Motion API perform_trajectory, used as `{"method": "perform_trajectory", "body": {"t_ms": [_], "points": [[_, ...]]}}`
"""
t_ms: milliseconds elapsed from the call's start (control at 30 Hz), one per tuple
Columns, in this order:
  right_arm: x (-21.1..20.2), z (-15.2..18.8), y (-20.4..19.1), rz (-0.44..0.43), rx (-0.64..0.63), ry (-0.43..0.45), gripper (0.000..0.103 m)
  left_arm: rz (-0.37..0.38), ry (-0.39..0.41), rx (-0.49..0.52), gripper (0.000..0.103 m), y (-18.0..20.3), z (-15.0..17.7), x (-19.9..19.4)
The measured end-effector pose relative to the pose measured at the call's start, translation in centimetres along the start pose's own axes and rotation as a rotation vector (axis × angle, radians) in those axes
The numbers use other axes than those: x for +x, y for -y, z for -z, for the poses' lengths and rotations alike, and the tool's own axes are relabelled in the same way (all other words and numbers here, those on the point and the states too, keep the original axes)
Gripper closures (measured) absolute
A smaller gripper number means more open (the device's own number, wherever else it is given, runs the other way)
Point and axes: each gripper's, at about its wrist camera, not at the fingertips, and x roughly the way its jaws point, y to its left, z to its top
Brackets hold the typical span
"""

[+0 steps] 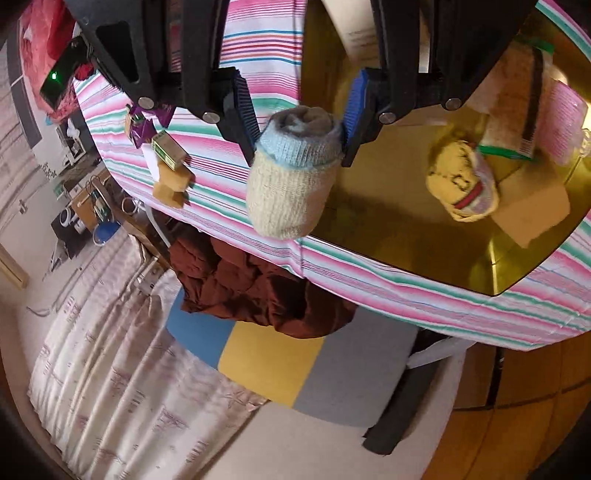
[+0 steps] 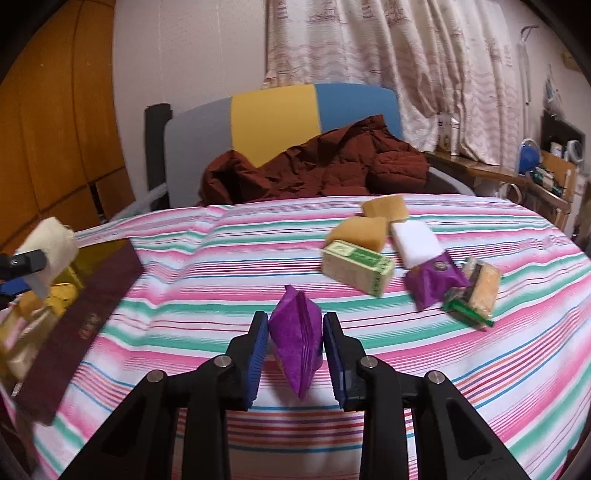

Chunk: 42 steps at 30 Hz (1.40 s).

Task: Organize objects
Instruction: 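Carry the towel into the gold tray with the left tool while the right tool carries the packet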

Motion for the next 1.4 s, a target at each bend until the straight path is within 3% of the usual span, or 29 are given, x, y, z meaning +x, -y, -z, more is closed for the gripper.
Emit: {"method": "perform_trajectory", "body": {"t_ms": [333,533,667,900,1033,1400], "points": [[-0.7,0.2,-3.1,-0.095,0.023,-0.022,0.073,-0.045,-0.117,-0.108,0.060,-4.5,-1.7,1.8],[-2.0,-0.5,-5.6,-0.176,0.030,-0.009,0.073,-0.012,-0.170,-0.173,0.058,-6.4,-1.8,2.4],[-3.0,-1.3,-8.3,-0.248,-0.001,0.007,0.073,-0.025,-0.126,-0.195,0.044,-6.9,-2.0,1.0],[-3.9,-2.0,-13.6,-0.363,-0.075,0.009,0.073,-0.115,0.046,-0.139,0.044,-6.8,-0.8,-4.1],[-3.6,-1.9,-16.2,-0.412,-0.110,-0.011,0.073,-0.152,0.101,-0.139,0.044,-7.3,0.3,-6.1],[-0.1,-1.6,-20.2,-0.423,-0.143,-0.085,0.073,-0.156,0.137,-0.193,0.044,-9.2,2.2,-8.7]]}}
